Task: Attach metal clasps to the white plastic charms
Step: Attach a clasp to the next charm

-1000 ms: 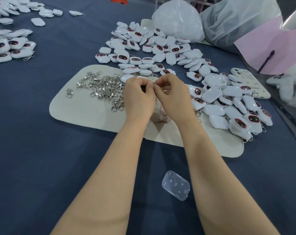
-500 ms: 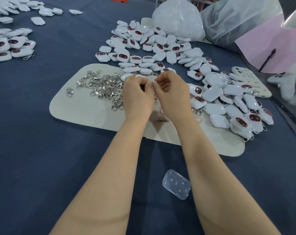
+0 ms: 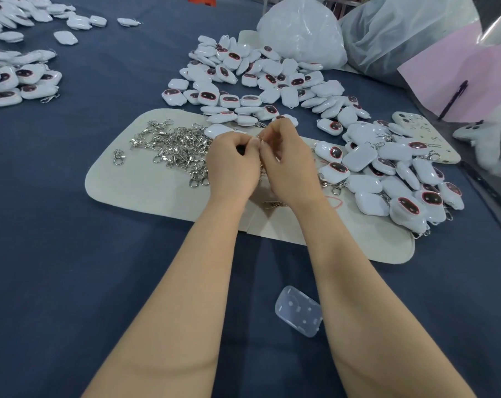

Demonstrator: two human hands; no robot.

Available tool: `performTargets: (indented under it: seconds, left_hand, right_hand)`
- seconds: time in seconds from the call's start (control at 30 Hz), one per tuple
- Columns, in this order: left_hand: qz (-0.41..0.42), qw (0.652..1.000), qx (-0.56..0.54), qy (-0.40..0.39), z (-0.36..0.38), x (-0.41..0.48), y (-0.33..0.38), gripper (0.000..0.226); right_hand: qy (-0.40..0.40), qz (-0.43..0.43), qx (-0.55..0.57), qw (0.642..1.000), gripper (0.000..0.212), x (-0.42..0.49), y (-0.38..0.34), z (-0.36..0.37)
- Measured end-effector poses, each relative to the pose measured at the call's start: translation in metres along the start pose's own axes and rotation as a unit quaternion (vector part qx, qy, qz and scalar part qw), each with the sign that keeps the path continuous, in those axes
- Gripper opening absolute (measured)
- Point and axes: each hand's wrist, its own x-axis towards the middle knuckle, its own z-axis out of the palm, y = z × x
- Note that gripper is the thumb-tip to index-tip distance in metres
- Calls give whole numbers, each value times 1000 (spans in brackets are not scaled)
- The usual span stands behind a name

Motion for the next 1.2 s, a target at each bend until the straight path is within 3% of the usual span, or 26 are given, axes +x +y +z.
performTargets:
  seconds: [0.27,0.43,0.57,0.7,1.2]
  left_hand:
    - [-39,995,-76,-46,-3,2,1,17]
    - [-21,992,-98,-80,-2,-2,5,21]
    - [-15,992,-104,-65,-4,-7,9,27]
    - [-29,989,-134,-59,-6,-8,12,25]
    - [7,995,-71,-73,-5,0,1,22]
  right_hand:
    - [18,-25,-8,999,6,0,0,-3]
    - [53,9,1,999,7,1,2,-6]
    - [80,33,-11,996,6,3,8,-13]
    - [48,34,-54,997,6,4,12,-16]
    - [-6,-10,-76,997,3,1,4,-14]
